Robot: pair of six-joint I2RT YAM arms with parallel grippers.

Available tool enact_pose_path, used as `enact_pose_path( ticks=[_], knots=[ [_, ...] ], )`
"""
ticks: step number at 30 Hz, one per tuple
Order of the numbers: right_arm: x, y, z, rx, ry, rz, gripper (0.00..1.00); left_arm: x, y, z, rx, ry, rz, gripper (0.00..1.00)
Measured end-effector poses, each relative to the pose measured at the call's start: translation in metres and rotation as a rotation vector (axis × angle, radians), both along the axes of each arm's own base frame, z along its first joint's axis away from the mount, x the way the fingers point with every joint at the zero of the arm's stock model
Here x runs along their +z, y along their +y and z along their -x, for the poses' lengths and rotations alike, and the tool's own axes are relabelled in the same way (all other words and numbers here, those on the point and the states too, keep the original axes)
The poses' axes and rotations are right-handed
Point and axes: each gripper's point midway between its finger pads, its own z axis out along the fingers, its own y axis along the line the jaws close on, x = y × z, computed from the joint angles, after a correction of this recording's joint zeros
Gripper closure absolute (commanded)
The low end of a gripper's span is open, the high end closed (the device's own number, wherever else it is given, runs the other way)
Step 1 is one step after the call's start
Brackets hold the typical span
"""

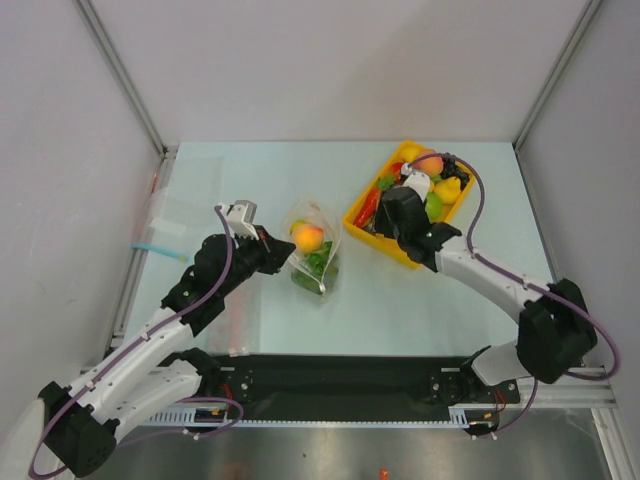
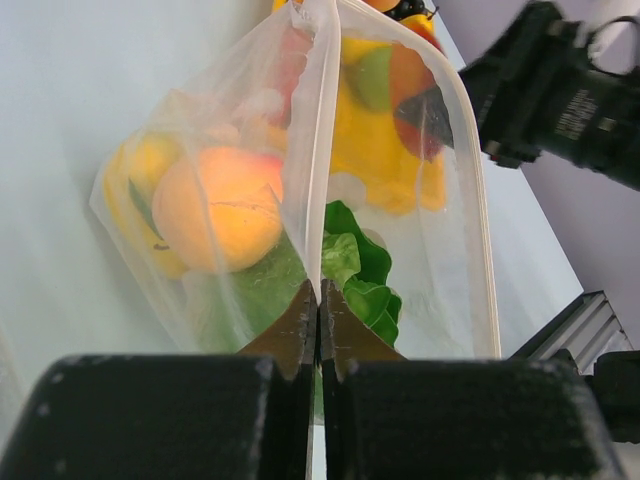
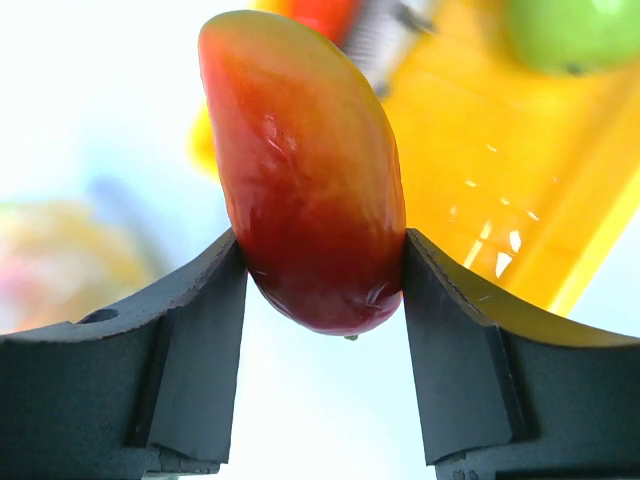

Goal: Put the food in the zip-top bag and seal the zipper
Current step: Pick up the fake fruit from the bin, then place the fake fruit in the zipper food storage bag.

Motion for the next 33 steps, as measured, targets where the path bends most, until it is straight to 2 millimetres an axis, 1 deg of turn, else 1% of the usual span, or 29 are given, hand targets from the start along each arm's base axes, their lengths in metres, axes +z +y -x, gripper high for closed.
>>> enact_pose_path(
  ticks=[3, 5, 9, 11, 12, 15, 18, 21, 23, 25, 29, 31, 33],
  knots=[
    [0.036, 0.022, 0.017, 0.128, -0.120, -0.007, 0.64, 0.000, 0.000, 0.000, -0.001, 0.000, 0.000, 1.00],
    [0.053, 0.030, 0.031, 0.197, -0.187, -0.009, 0.64, 0.000, 0.000, 0.000, -0.001, 0.001, 0.000, 1.00],
    [0.089, 0.051, 0.071, 0.386, -0.349, -0.052, 0.65, -0.003, -0.002, 0.000, -0.009, 0.009, -0.004, 1.00],
    [0.106, 0.062, 0.090, 0.485, -0.419, -0.094, 0.63, -0.004, -0.002, 0.000, -0.010, 0.012, -0.005, 1.00],
    [0.114, 0.066, 0.098, 0.526, -0.450, -0.115, 0.64, -0.004, -0.002, 0.000, -0.011, 0.012, -0.005, 1.00],
    [0.141, 0.079, 0.116, 0.640, -0.536, -0.180, 0.64, -0.004, -0.004, 0.002, -0.024, 0.015, -0.003, 1.00],
    [0.159, 0.092, 0.131, 0.739, -0.591, -0.236, 0.65, -0.006, -0.005, 0.002, -0.031, 0.021, -0.004, 1.00],
    [0.167, 0.105, 0.139, 0.809, -0.615, -0.276, 0.66, -0.006, -0.008, 0.002, -0.042, 0.024, 0.001, 1.00],
    [0.164, 0.117, 0.140, 0.848, -0.610, -0.295, 0.67, -0.006, -0.010, 0.003, -0.052, 0.027, 0.006, 1.00],
    [0.157, 0.132, 0.137, 0.878, -0.577, -0.306, 0.68, -0.006, -0.011, 0.004, -0.055, 0.028, 0.007, 1.00],
    [0.134, 0.161, 0.127, 0.913, -0.494, -0.288, 0.69, -0.007, -0.012, 0.004, -0.058, 0.030, 0.006, 1.00],
    [0.124, 0.170, 0.125, 0.921, -0.460, -0.273, 0.67, -0.007, -0.012, 0.004, -0.058, 0.030, 0.007, 1.00],
    [0.117, 0.177, 0.125, 0.922, -0.439, -0.260, 0.64, -0.007, -0.012, 0.004, -0.057, 0.029, 0.007, 1.00]
  ],
)
